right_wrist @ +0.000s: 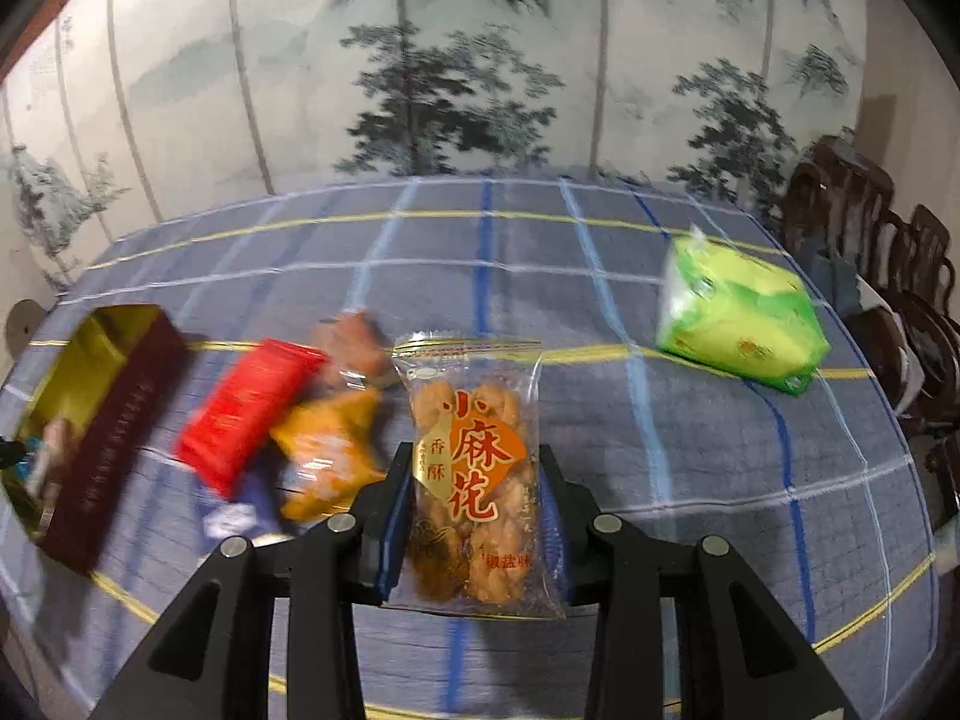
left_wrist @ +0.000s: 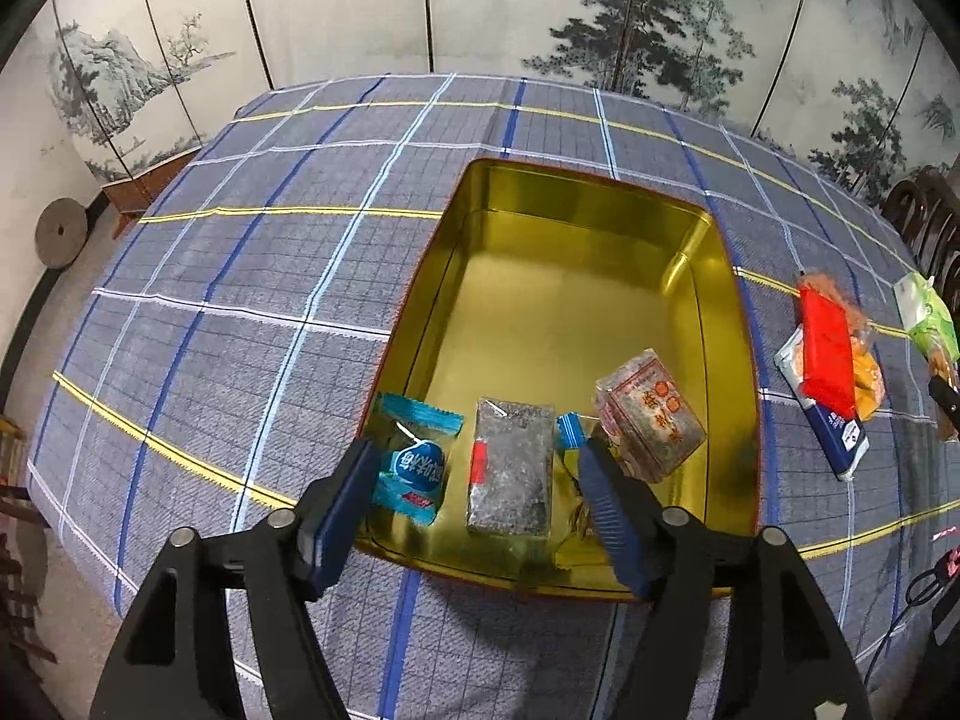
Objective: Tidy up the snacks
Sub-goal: 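Carry the peanut-candy bag into the tin and open the right tool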
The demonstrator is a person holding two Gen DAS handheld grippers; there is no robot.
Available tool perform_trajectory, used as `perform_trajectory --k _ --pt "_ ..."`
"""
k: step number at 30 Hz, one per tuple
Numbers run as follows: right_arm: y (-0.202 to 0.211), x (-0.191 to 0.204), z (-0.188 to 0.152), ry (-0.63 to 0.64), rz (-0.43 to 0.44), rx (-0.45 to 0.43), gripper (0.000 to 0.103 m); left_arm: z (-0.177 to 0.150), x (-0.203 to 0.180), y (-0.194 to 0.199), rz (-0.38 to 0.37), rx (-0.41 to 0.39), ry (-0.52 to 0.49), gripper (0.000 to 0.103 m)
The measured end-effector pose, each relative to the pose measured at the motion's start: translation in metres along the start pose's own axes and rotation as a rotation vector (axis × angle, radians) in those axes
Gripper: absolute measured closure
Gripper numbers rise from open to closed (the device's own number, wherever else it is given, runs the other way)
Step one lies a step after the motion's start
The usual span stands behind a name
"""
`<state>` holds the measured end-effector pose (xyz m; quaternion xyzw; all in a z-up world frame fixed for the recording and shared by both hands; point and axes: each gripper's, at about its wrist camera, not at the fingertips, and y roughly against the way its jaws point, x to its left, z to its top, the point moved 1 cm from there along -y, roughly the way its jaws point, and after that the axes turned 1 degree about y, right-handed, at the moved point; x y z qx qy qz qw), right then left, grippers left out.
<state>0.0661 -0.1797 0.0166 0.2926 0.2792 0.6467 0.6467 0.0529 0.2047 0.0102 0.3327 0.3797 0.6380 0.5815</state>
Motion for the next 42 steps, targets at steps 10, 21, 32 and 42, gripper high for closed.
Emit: perform_trajectory --k 10,21,32,42 --pt "0.012 0.103 0.008 0.132 0.173 0.018 0.066 -0.01 0.016 0.019 0.004 -0.04 0.033 0.028" --pt "0.017 0.208 0.005 0.277 0.336 0.043 0.066 -0.021 0.045 0.038 0.017 -0.063 0.101 0.028" --pt "0.017 0.273 -0.008 0.385 0.429 0.087 0.066 -0.026 0.074 0.046 0.037 -0.074 0.169 0.027" --pt "0.008 0.314 -0.023 0.449 0.504 0.145 0.066 -0.03 0.088 0.048 0.049 -0.068 0.202 0.027"
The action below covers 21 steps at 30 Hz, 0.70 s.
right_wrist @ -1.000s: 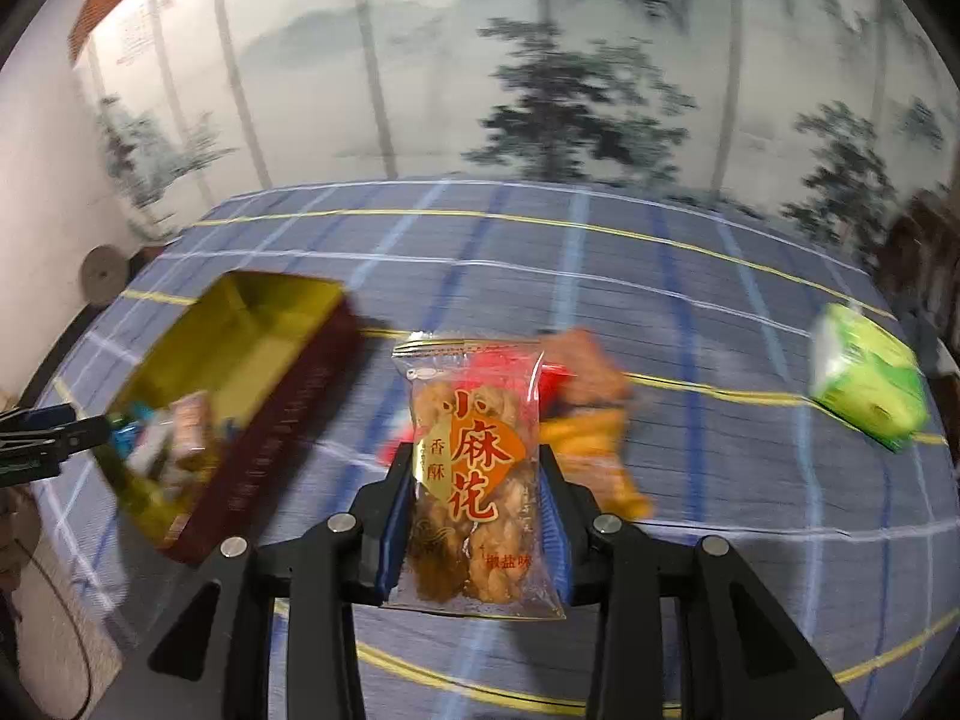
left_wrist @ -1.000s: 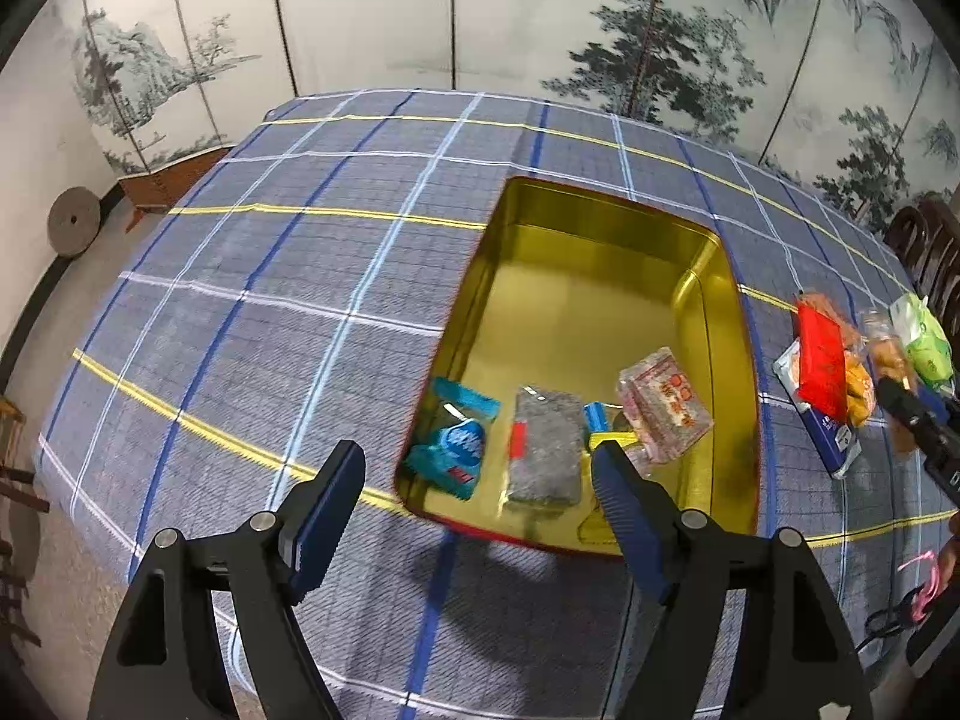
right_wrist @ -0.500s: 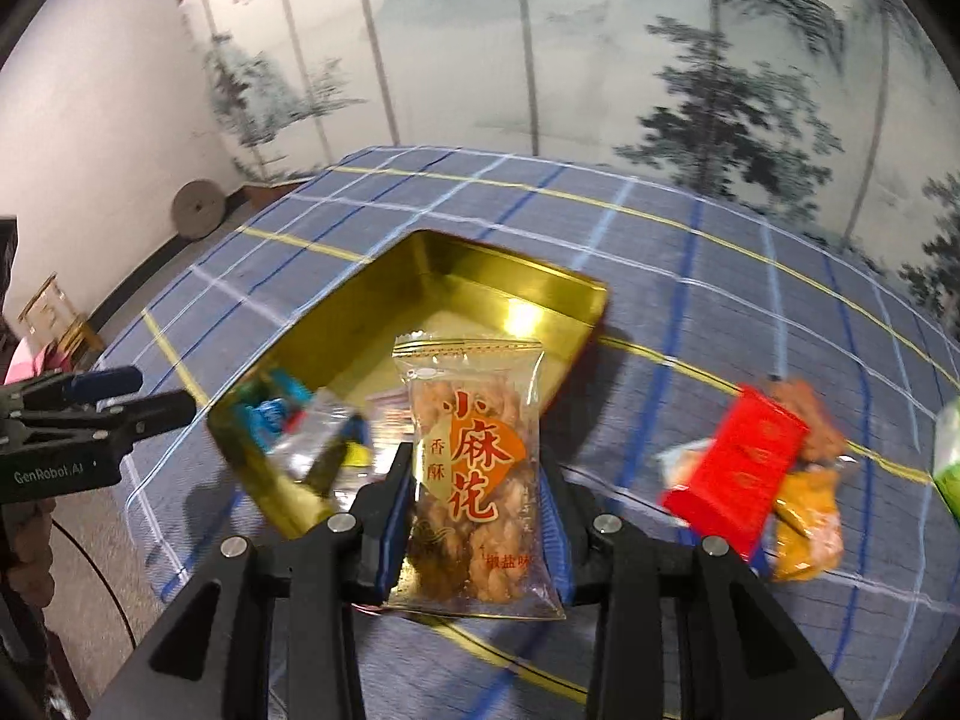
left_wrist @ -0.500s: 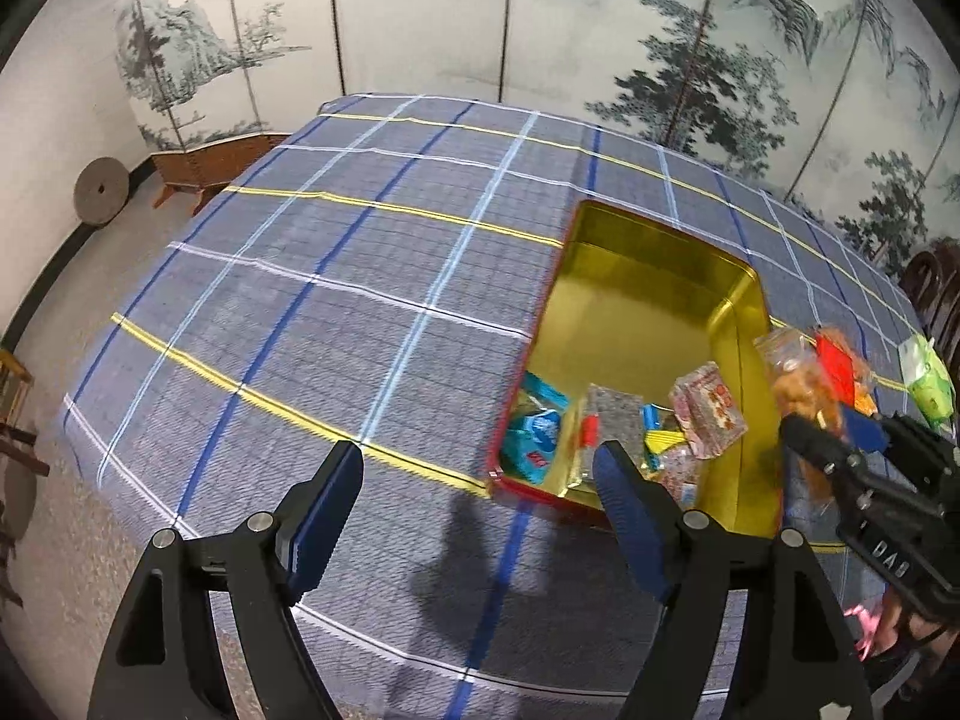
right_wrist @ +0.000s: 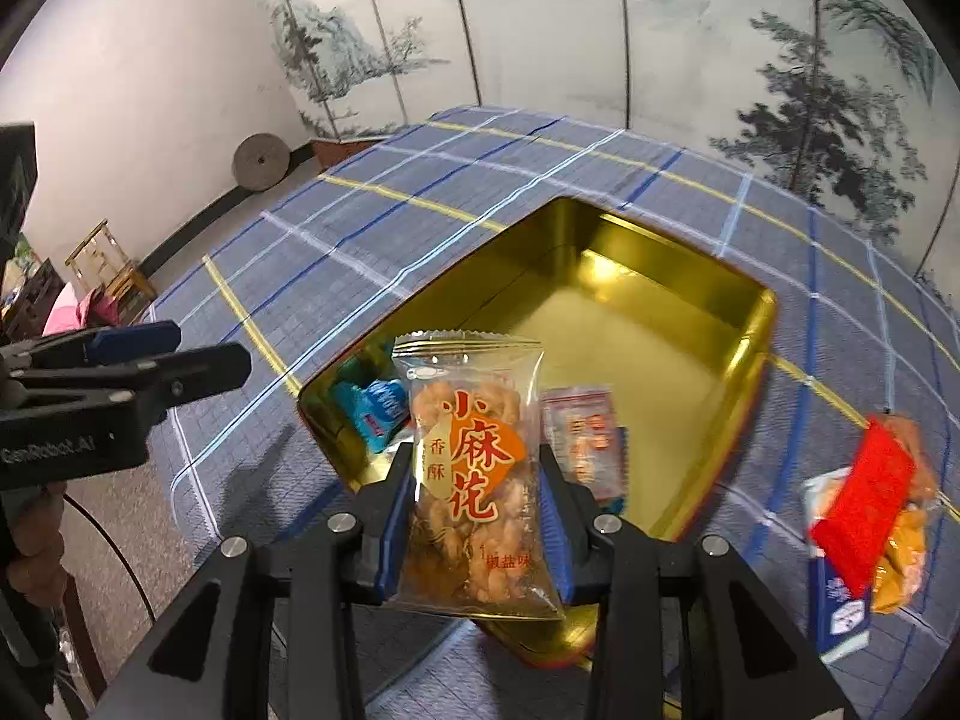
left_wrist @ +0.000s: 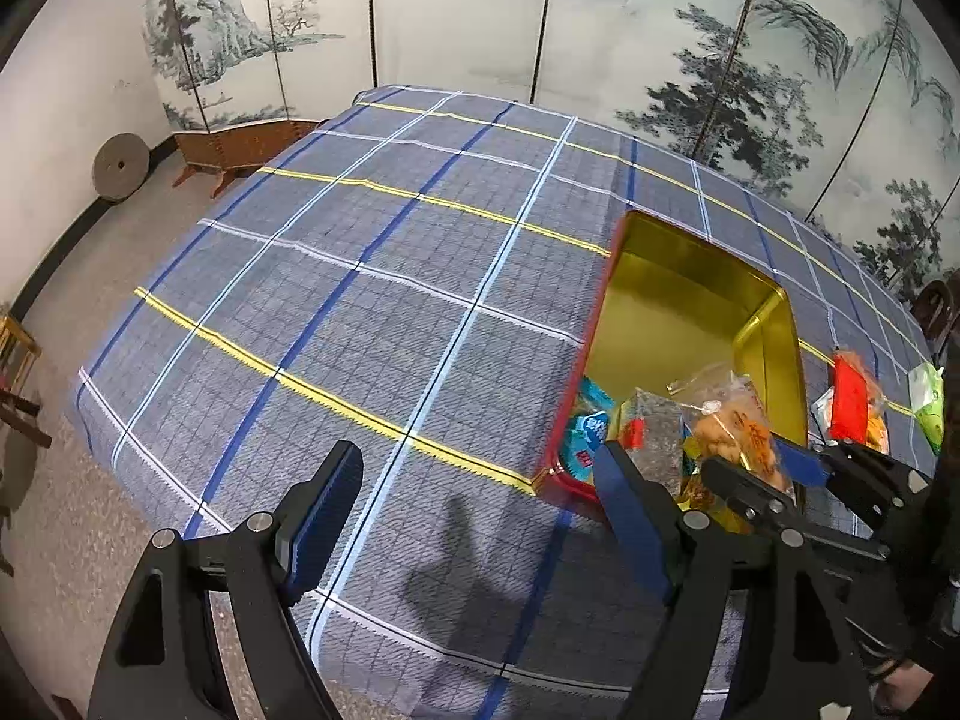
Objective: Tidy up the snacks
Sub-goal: 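Carry the peanut-candy bag into the tin and open the right tool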
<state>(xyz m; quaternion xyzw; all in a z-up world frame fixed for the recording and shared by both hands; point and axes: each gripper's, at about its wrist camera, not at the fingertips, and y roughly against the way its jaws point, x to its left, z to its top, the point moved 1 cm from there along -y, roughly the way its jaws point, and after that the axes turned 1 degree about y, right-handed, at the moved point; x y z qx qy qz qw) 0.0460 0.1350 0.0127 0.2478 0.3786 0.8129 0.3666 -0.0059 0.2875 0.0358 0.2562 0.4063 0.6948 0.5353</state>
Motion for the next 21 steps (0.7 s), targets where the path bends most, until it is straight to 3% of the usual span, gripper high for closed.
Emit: perform_trajectory --k 9,21 --pt "-0.019 -0.009 0.004 -0.002 -0.091 0.021 0.066 -0.006 0.006 -0.005 0.002 0.02 0.018 0.027" --pt "-0.022 -0.011 0.003 -0.012 -0.094 0.012 0.063 -0.01 -0.001 -0.005 0.004 0.026 0.006 0.027"
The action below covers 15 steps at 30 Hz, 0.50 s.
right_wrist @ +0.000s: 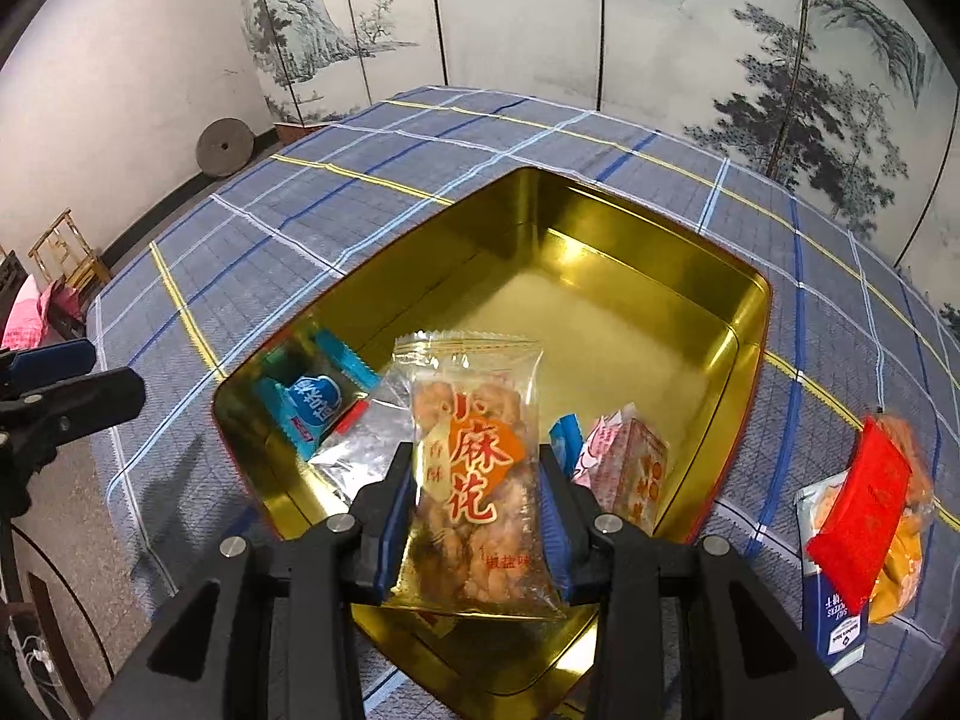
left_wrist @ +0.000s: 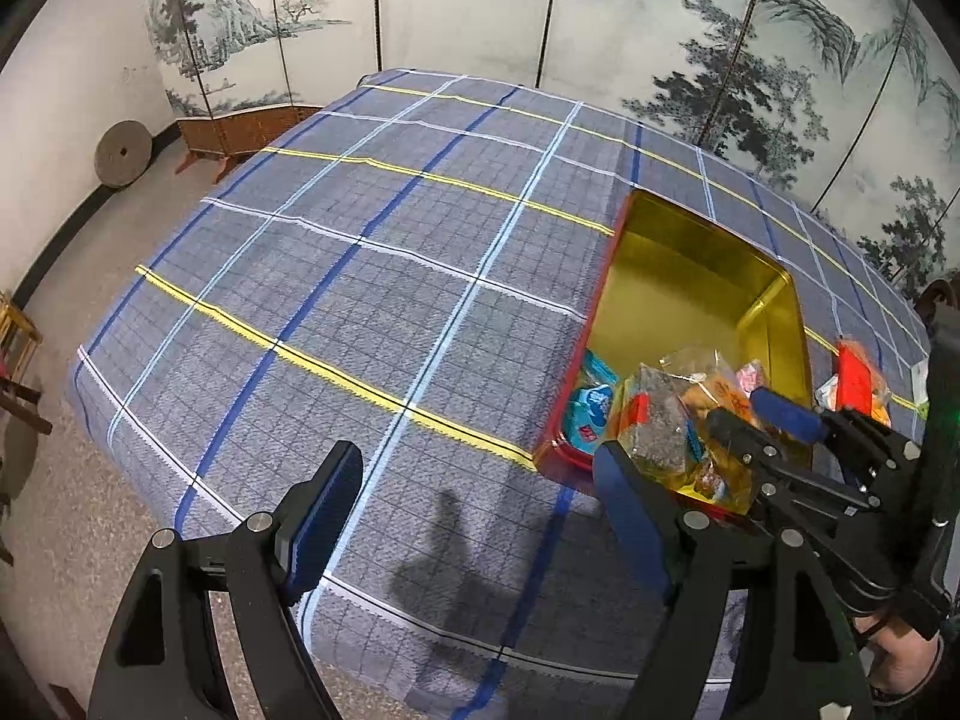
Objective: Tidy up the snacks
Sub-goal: 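Carry the peanut-candy bag into the tin and open the right tool, then move both tools back toward the red and orange snack packets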
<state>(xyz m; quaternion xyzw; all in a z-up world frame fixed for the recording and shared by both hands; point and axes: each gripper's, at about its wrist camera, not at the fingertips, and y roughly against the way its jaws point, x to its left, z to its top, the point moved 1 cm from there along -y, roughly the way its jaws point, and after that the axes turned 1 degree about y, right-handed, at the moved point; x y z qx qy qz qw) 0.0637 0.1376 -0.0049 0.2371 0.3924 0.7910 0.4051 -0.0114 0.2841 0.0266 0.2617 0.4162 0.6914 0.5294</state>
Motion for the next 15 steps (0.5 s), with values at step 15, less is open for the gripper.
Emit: perform_trajectory --k 15 --pt "0.055 -0.039 -0.009 -0.039 -0.034 -0.102 0.054 -0.006 -0.05 0.007 -0.037 -0.005 -0.091 0.027"
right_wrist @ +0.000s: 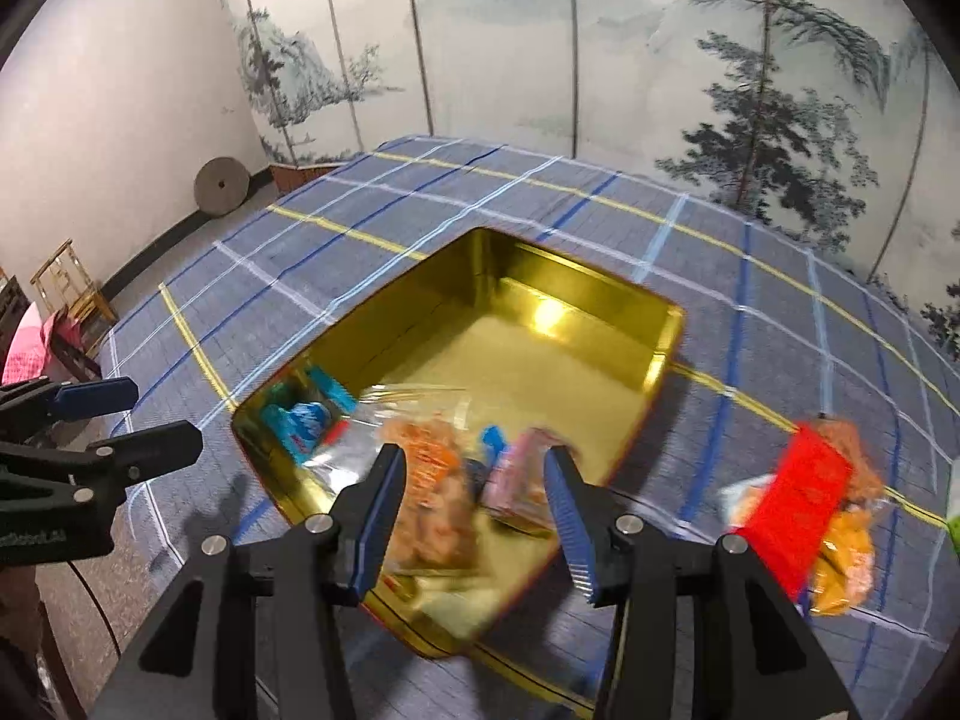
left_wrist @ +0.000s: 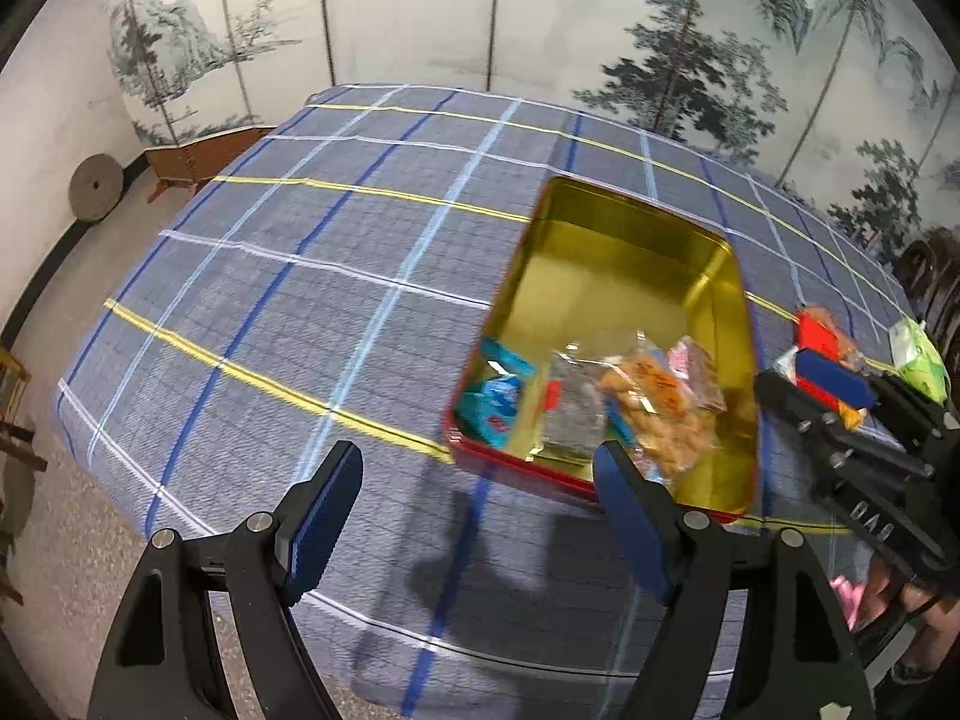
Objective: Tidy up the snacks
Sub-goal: 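Move both tools back toward the red and orange snack packets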
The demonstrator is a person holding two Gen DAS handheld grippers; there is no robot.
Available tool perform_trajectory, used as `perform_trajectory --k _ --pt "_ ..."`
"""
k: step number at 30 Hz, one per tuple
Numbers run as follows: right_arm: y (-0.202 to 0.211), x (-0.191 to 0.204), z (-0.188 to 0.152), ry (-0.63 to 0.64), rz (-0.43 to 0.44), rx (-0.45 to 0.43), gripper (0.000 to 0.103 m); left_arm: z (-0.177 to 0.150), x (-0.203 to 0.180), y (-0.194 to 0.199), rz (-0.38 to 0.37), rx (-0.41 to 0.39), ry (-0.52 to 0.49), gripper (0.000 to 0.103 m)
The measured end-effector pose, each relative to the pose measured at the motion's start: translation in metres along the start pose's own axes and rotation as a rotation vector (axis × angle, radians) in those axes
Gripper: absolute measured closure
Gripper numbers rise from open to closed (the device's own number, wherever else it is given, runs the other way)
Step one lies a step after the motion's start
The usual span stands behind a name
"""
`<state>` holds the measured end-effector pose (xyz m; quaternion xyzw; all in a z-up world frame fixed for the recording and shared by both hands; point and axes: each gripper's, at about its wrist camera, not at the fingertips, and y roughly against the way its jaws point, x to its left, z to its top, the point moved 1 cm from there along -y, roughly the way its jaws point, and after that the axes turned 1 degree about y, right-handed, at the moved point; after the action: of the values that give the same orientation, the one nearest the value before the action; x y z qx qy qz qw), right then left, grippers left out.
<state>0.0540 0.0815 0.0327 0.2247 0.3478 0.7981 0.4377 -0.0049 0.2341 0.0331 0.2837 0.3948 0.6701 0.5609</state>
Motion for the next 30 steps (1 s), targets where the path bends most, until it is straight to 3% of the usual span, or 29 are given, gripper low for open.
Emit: perform_trajectory --k 6,15,19,30 --pt "0.025 -0.071 -0.024 -0.08 -0.109 -0.011 0.054 0.0 -0.03 -0.001 -0.019 0.005 -0.059 0.027" --pt "0.034 -0.176 -0.064 -0.183 -0.255 0.058 0.054 0.0 -0.079 -0.009 -0.041 0.021 -0.146 0.027" --pt "0.026 -0.197 -0.073 -0.191 -0.255 0.088 0.053 0.002 -0.104 -0.014 -0.047 0.024 -0.188 0.027" --pt "-0.012 -0.21 -0.075 -0.156 -0.202 0.115 0.05 0.014 -0.179 -0.03 -0.086 0.015 -0.314 0.026"
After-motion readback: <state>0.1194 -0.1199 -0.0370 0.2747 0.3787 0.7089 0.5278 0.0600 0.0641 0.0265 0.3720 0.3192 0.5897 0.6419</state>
